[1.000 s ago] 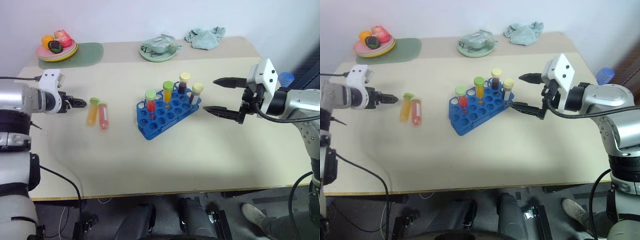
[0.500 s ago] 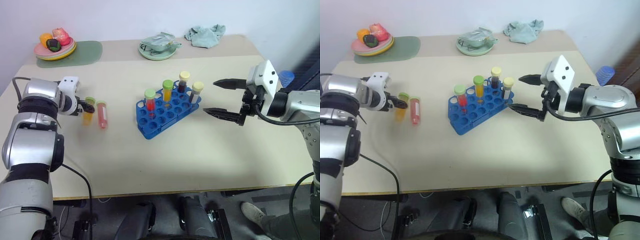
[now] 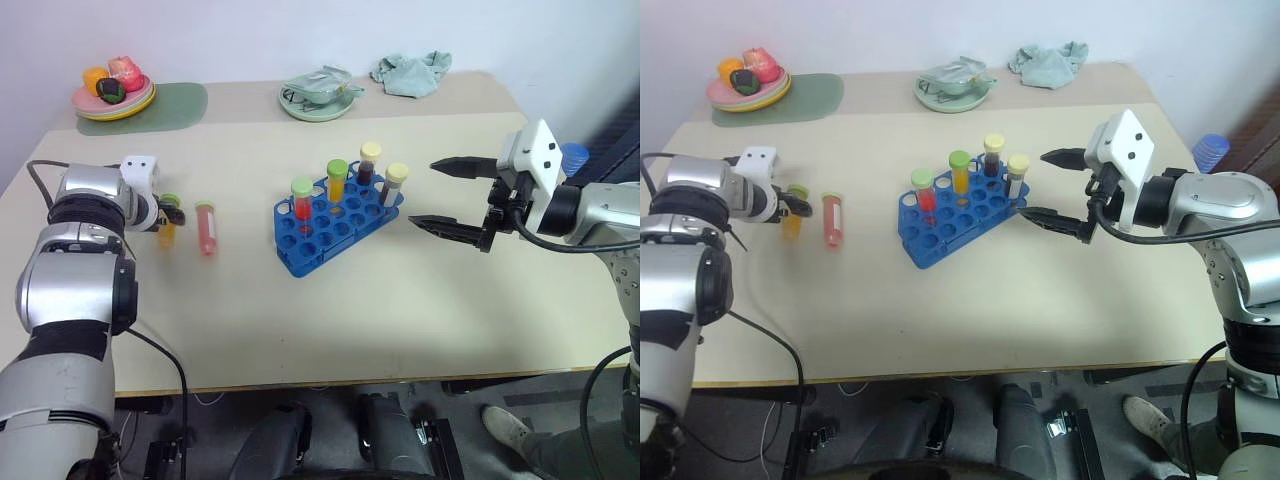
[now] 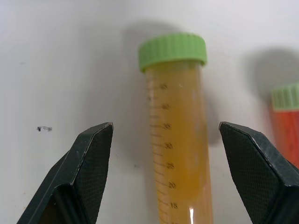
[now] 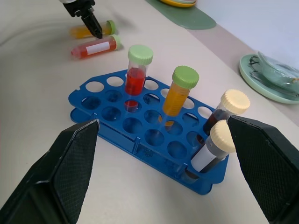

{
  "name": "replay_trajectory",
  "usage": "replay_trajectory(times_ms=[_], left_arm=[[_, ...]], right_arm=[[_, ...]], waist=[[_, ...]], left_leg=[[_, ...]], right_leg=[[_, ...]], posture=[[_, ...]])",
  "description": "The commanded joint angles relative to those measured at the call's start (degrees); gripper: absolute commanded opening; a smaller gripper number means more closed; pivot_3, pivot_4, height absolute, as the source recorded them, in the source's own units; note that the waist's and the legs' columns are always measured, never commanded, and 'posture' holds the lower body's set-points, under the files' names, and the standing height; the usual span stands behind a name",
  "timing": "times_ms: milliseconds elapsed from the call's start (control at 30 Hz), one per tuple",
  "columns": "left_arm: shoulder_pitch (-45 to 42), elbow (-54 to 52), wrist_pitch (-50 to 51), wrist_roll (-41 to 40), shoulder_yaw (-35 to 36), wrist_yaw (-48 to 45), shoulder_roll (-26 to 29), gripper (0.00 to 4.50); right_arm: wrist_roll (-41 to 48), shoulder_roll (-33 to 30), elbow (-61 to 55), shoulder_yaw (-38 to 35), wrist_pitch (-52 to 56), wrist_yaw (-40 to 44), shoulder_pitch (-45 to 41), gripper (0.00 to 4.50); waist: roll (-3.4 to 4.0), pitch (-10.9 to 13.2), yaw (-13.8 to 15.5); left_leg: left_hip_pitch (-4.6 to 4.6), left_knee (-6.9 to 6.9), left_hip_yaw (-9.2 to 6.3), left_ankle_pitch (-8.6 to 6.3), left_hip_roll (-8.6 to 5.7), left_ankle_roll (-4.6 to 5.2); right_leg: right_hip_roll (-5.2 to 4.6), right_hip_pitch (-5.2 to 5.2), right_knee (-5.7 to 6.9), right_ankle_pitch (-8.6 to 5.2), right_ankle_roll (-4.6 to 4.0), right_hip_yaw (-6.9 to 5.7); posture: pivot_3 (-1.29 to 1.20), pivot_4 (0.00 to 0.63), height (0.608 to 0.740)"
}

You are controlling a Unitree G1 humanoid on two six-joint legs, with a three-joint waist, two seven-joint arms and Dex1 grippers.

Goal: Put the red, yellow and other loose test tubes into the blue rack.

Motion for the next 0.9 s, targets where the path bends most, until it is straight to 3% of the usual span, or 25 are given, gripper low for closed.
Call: replay_trajectory(times_ms=[33, 300, 500, 533, 700, 900], left_arm=[[-2.33, 0.2, 0.23, -1.4, 4.4, 4.9, 0.1, 3.73], [-3.18, 0.4, 1.25, -2.46, 9.38, 10.5, -0.59, 3.73], [-3.21, 0.19, 1.55, -2.08, 9.95, 10.94, -1.27, 0.83], [-3.16, 0.18, 1.94, -2.44, 10.47, 11.47, -1.3, 0.69], [-3.54, -0.65, 4.93, -2.97, 11.23, 9.89, -0.63, 0.69], [-1.88, -9.91, 6.57, -3.26, 9.31, 0.02, 1.65, 0.69]], right_arm=[[0.36, -0.23, -1.7, -1.07, -0.19, -0.39, -1.5, 4.47], [0.82, 0.33, -2.41, -0.77, 0.51, -1.02, -1.72, 4.47], [1.24, 0.57, -3.22, -0.95, 1.12, -1.67, -1.11, 4.5], [1.23, 0.62, -3.19, -0.97, 1.1, -1.69, -0.99, 4.5], [1.04, 0.76, -2.57, -0.85, 0.78, -1.52, -0.96, 4.5], [0.77, 0.88, -1.99, -0.96, 0.18, -1.27, -0.78, 4.5]], waist=[[0.0, 0.0, 0.02], [-0.03, -0.01, -0.09], [-0.04, -0.02, -0.1], [-0.04, -0.02, -0.11], [-0.04, -0.02, -0.12], [-0.06, -0.02, -0.1]], left_leg=[[0.0, 0.0, 0.01, 0.0, 0.0, 0.0], [0.0, 0.03, 0.01, 0.0, -0.01, 0.0], [0.0, 0.05, 0.02, 0.0, -0.01, -0.01], [0.0, 0.05, 0.02, 0.0, -0.01, -0.01], [0.0, 0.06, 0.03, 0.0, -0.01, -0.01], [-0.01, 0.07, 0.03, 0.0, -0.01, -0.01]], right_leg=[[0.0, 0.0, 0.01, 0.0, 0.0, 0.0], [-0.02, -0.01, 0.04, 0.0, 0.0, 0.0], [-0.02, -0.01, 0.07, 0.0, 0.0, 0.0], [-0.02, -0.01, 0.07, 0.0, 0.0, 0.0], [-0.02, -0.01, 0.08, 0.0, 0.0, 0.0], [-0.02, -0.01, 0.09, 0.0, 0.0, 0.0]], posture=[[0.0, 0.15, 0.74], [0.0, 0.15, 0.74], [0.0, 0.15, 0.74], [0.0, 0.15, 0.74], [0.0, 0.15, 0.74], [0.0, 0.15, 0.74]])
